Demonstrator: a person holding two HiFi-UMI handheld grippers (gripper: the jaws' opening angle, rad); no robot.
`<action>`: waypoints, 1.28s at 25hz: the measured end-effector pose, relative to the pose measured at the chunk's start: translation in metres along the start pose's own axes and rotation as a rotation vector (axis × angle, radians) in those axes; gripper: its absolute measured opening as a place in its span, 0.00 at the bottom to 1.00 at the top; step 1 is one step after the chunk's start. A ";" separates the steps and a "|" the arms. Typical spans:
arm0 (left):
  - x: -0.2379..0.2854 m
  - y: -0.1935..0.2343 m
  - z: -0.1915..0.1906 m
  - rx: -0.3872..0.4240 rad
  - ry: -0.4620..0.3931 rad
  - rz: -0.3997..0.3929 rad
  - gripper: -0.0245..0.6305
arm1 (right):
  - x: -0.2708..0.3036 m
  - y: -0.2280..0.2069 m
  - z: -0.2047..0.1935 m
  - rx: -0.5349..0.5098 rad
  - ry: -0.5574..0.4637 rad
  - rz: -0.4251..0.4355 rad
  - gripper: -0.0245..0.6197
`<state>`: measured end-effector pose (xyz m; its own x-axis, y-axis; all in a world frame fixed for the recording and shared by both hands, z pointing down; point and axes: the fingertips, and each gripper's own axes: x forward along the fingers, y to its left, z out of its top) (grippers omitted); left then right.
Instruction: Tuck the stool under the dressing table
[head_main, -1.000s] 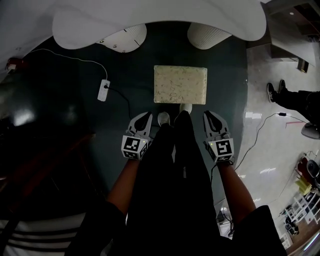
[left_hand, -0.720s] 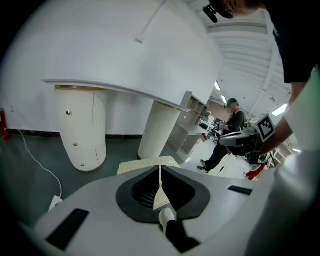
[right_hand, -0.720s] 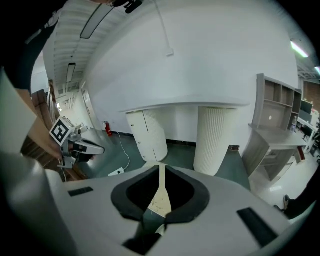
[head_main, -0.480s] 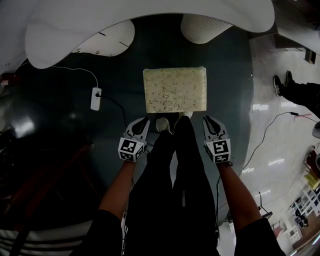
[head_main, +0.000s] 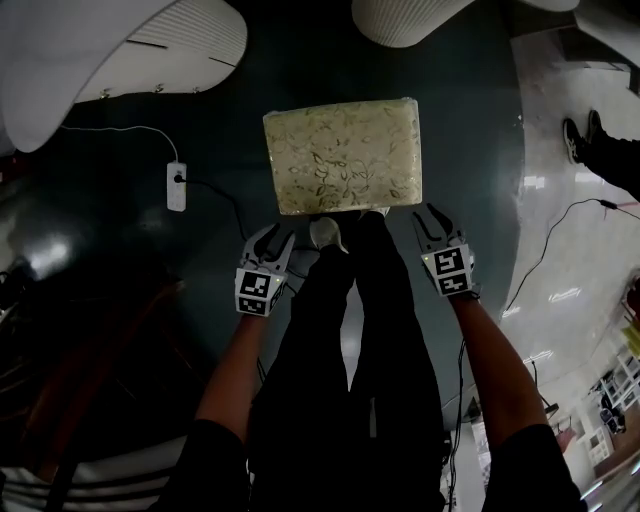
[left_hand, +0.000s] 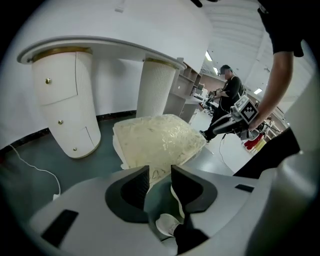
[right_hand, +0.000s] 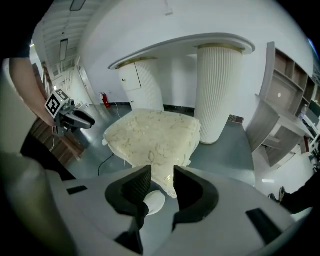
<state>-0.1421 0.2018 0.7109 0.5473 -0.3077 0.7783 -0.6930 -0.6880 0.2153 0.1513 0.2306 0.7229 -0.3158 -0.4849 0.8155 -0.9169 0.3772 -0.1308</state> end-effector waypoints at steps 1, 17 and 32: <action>0.006 0.001 -0.009 0.001 0.019 0.003 0.25 | 0.006 -0.002 -0.009 -0.006 0.017 0.000 0.24; 0.056 0.031 -0.056 -0.128 0.066 0.101 0.31 | 0.054 -0.007 -0.047 0.075 0.062 0.005 0.33; 0.077 0.036 -0.061 -0.148 0.142 0.037 0.35 | 0.070 -0.013 -0.055 -0.002 0.135 0.044 0.39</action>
<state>-0.1538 0.1938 0.8147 0.4557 -0.2280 0.8604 -0.7784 -0.5709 0.2610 0.1542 0.2351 0.8127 -0.3199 -0.3574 0.8775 -0.9022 0.3976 -0.1670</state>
